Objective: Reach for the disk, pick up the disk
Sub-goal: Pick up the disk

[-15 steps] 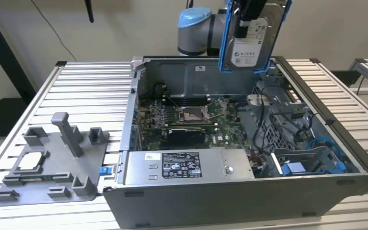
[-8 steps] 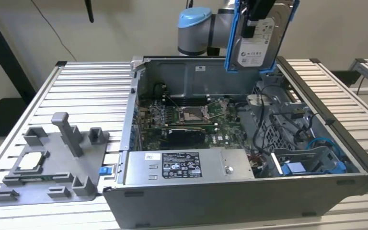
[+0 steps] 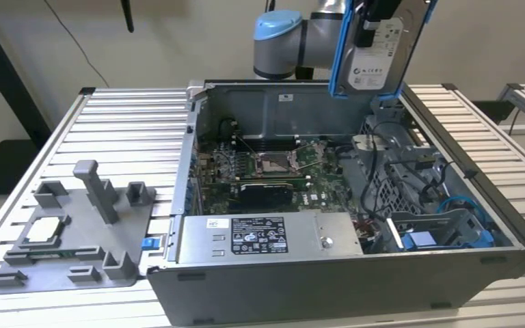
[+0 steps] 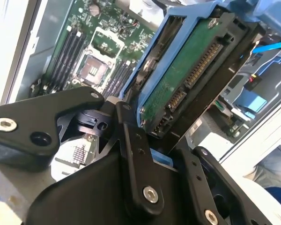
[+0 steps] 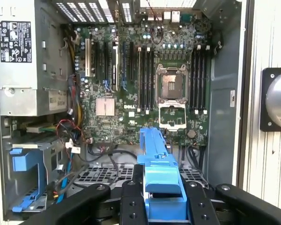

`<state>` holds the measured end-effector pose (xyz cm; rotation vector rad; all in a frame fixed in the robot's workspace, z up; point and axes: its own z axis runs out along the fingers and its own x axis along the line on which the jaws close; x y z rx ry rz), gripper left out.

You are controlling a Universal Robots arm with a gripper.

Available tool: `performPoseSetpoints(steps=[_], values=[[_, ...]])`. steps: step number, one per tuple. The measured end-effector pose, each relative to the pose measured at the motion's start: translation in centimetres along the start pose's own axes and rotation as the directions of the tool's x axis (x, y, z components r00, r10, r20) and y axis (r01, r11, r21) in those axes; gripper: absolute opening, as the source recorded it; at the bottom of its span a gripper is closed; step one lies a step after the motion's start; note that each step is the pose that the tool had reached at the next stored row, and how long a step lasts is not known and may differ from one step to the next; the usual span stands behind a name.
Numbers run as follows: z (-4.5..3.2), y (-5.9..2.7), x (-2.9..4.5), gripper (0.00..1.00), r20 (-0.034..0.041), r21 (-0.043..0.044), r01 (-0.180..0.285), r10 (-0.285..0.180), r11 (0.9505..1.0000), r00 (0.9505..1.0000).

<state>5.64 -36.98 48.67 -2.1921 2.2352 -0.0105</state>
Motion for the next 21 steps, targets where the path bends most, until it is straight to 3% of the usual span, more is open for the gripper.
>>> performPoseSetpoints(steps=[5, 14, 17, 21], values=[[-0.11, -1.02, -0.02, 0.0, -0.0007, -0.0161, -0.001, 0.001, 0.9999, 1.0], [-0.06, -4.46, -0.09, 0.0, -0.0013, -0.0456, -0.001, 0.001, 0.999, 1.0], [-0.05, -5.24, -0.1, 0.0, -0.0013, -0.0481, -0.001, 0.001, 0.9988, 1.0], [-0.05, -5.39, -0.11, 0.0, -0.0014, -0.0482, -0.001, 0.001, 0.9988, 1.0]])
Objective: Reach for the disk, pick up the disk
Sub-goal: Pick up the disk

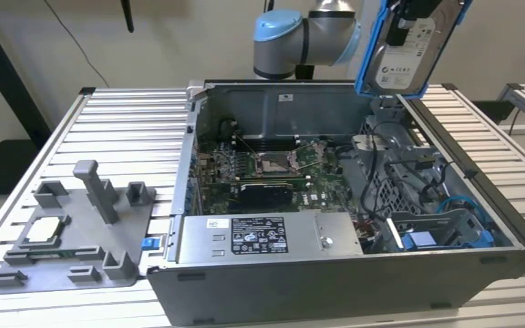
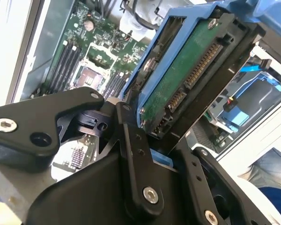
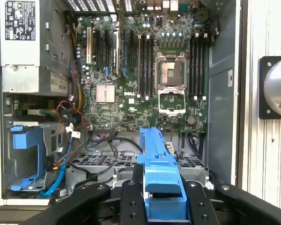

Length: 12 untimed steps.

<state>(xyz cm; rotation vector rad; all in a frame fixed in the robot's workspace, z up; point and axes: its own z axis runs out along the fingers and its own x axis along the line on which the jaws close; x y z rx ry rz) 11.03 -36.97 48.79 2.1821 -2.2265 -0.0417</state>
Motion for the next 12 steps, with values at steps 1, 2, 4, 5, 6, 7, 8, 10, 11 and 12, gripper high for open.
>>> performPoseSetpoints(steps=[1, 2, 4, 5, 6, 7, 8, 10, 11, 12], values=[[-0.01, 0.0, 0.0, 0.0, -0.0001, 0.0, 0.0, 0.0, 1.0, 1.0], [0.0, 0.0, 0.01, 0.0, 0.0, 0.0, 0.0, 0.0, 1.0, 1.0], [0.0, -0.01, 0.01, 0.0, 0.0, 0.0, 0.0, 0.0, 1.0, 1.0], [0.0, -0.01, 0.01, 0.0, 0.0, 0.0, 0.0, 0.0, 1.0, 1.0], [0.0, -0.01, 0.0, 0.0, 0.0, 0.0, 0.0, 0.0, 1.0, 1.0], [0.0, -0.01, 0.0, 0.0, 0.0, 0.0, 0.0, 0.0, 1.0, 1.0], [0.0, -0.01, 0.0, 0.0, 0.0, 0.0, 0.0, 0.0, 1.0, 1.0], [-0.11, -0.01, 0.01, 0.0, -0.0003, 0.0, 0.0, 0.0, 1.0, 1.0], [-0.26, 0.0, 0.01, 0.0, 0.0, 0.0, 0.0, 0.0, 1.0, 1.0], [-0.49, 0.01, 0.01, 0.0, 0.0001, 0.0, 0.0, 0.0, 1.0, 1.0]])
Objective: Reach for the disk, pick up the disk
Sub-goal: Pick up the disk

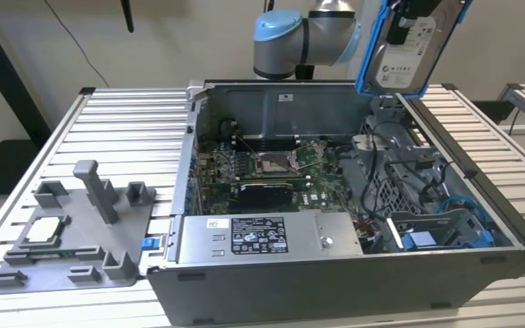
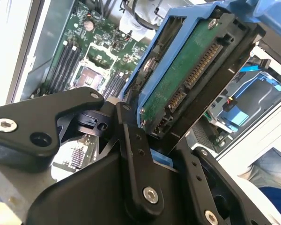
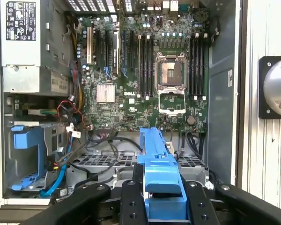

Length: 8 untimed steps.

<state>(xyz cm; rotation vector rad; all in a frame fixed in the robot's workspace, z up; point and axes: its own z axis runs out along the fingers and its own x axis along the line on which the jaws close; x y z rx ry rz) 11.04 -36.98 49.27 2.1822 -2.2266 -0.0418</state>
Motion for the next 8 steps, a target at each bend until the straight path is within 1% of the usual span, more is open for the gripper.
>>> performPoseSetpoints(steps=[4, 8], values=[[-0.75, 0.03, -0.01, 0.0, -0.0002, 0.0, 0.0, 0.0, 1.0, 1.0], [-0.78, 0.03, 0.0, 0.0, 0.0, -0.0001, 0.0, 0.0, 1.0, 1.0]])
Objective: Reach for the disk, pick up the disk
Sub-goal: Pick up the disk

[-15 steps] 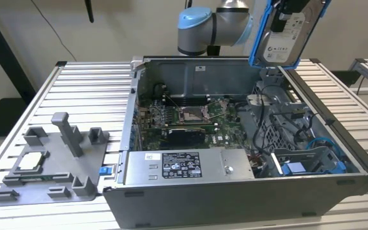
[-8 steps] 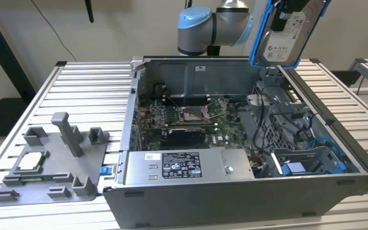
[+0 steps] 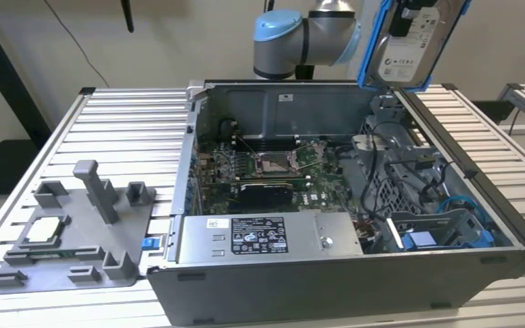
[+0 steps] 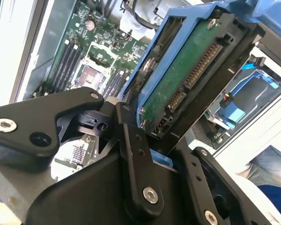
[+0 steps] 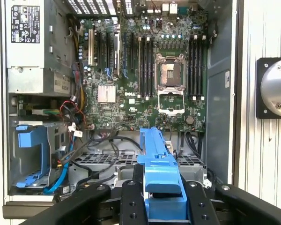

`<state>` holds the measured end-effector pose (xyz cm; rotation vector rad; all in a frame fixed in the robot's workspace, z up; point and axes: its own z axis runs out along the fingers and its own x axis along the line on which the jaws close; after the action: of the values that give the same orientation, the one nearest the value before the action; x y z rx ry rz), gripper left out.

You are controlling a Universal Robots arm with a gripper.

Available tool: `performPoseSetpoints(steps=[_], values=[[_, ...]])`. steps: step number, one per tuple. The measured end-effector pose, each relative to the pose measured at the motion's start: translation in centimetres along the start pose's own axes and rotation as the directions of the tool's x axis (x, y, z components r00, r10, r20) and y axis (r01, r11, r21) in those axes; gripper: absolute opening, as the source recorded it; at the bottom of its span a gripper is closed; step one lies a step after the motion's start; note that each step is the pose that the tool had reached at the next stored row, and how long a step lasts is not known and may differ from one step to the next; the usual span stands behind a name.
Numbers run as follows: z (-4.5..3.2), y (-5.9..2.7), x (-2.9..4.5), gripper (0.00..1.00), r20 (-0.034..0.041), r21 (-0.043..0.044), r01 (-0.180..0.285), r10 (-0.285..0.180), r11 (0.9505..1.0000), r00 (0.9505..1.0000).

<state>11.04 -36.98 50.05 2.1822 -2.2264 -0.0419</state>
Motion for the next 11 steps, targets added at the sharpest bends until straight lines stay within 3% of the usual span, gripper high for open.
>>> performPoseSetpoints(steps=[11], values=[[-0.02, -0.01, 0.42, 0.0, 0.0, 0.0, 0.0, 0.0, 1.0, 1.0]])
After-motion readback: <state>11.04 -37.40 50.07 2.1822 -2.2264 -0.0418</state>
